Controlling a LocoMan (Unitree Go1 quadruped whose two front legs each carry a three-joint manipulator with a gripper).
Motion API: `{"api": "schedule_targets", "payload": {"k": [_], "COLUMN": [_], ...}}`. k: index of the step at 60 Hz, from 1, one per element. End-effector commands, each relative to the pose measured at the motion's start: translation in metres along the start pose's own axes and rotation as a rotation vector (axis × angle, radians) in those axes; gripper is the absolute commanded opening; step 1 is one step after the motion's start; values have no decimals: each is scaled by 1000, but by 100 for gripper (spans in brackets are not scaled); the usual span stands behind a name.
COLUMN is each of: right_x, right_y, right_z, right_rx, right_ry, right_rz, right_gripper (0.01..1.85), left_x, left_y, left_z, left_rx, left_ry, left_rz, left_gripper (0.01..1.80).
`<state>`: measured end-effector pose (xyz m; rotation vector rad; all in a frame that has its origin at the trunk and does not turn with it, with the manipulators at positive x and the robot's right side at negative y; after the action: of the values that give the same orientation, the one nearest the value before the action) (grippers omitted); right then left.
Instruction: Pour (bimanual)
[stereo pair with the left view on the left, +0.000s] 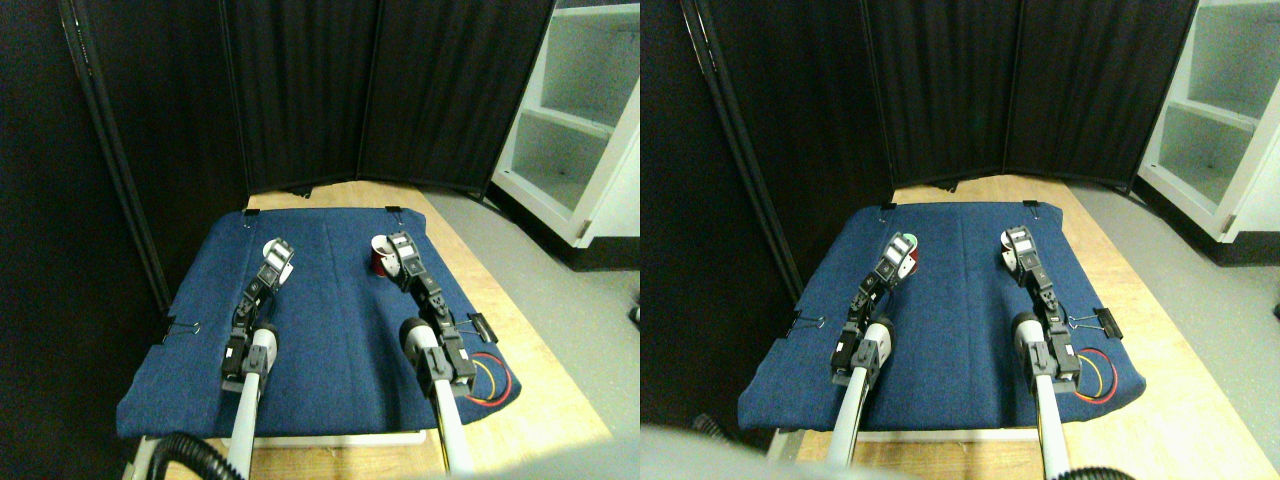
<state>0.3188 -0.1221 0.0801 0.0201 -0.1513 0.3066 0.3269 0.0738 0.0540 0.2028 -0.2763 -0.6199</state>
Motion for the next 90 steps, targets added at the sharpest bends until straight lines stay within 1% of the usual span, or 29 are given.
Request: {"api": "schedule_targets", "payload": {"k": [1, 17, 20, 21, 23, 25, 27, 28, 31, 33, 34, 35, 38, 40, 49, 58, 62, 66, 71, 75, 78, 80, 82, 83, 84, 85, 86, 87, 90], "right_x": [2, 4, 5, 5, 5, 6, 6, 6, 7, 7, 7, 7, 7, 7, 8, 9, 9, 10, 11, 12, 13, 13, 13, 14, 14, 14, 14, 13, 13], "right_y": [3, 5, 5, 5, 5, 5, 5, 5, 5, 5, 4, 4, 4, 4, 2, 1, 1, 1, 1, 1, 0, 0, 0, 0, 0, 0, 0, 1, 0], "right_z": [1, 0, -1, -1, -1, -1, -2, -2, -2, -3, -3, -3, -4, -4, -4, -5, -5, -5, -6, -6, -7, -7, -8, -8, -8, -8, -8, -8, -8], "right_rx": [-18, -19, -22, -22, -18, -19, -10, -10, -9, -3, 0, 0, 1, -5, 1, 6, 16, 7, -1, 1, 7, 9, 12, 13, 13, 13, 12, 16, 19], "right_ry": [-15, -13, -18, -18, -17, -16, -20, -20, -20, -21, -22, -22, -22, -23, -30, -19, -6, 21, 28, 14, 9, 7, 6, 0, 0, -1, -1, 1, -2], "right_rz": [12, 4, 8, 8, 4, -3, 1, 1, -1, -5, -7, -7, -6, -2, 4, 3, -3, -40, -56, -54, -55, -57, -59, -56, -56, -55, -54, -58, -55], "right_gripper": [33, 33, 33, 33, 33, 33, 33, 33, 33, 33, 33, 33, 33, 33, 33, 33, 33, 33, 33, 33, 33, 33, 33, 33, 33, 33, 33, 33, 33], "left_x": [1, 1, 0, 0, 0, 0, 0, 0, 0, 1, 1, 1, 2, 2, 3, 3, 3, 3, 4, 4, 5, 6, 6, 7, 7, 7, 7, 7, 8], "left_y": [4, 4, 3, 3, 3, 3, 3, 3, 3, 3, 3, 3, 2, 1, 1, 6, 6, 7, 8, 8, 8, 9, 8, 9, 9, 9, 9, 9, 9], "left_z": [8, 8, 8, 8, 8, 7, 6, 6, 4, 3, 3, 3, 3, 4, 5, 4, 4, 4, 2, 2, 0, -2, -2, -3, -3, -3, -3, -3, -3], "left_rx": [35, 48, 36, 36, 32, 50, 59, 59, 55, 43, 37, 37, 36, 36, 46, 72, 95, 112, 132, 159, 193, 189, 188, 151, 151, 146, 142, 141, 133], "left_ry": [-39, -40, -31, -31, -23, -13, -3, -3, -2, -13, -26, -26, -39, -45, -31, -53, -50, -40, -46, -33, -3, -2, 1, -22, -22, -32, -51, -58, -56], "left_rz": [11, 16, 21, 21, 23, 17, 29, 29, 31, 28, 24, 24, 31, 34, 37, -29, -52, -62, -68, -58, -41, -38, -36, -53, -53, -59, -68, -71, -59], "left_gripper": [33, 33, 44, 44, 58, 81, 103, 103, 123, 113, 103, 103, 88, 84, 81, 81, 81, 80, 82, 92, 119, 127, 129, 118, 118, 112, 100, 94, 90]}}
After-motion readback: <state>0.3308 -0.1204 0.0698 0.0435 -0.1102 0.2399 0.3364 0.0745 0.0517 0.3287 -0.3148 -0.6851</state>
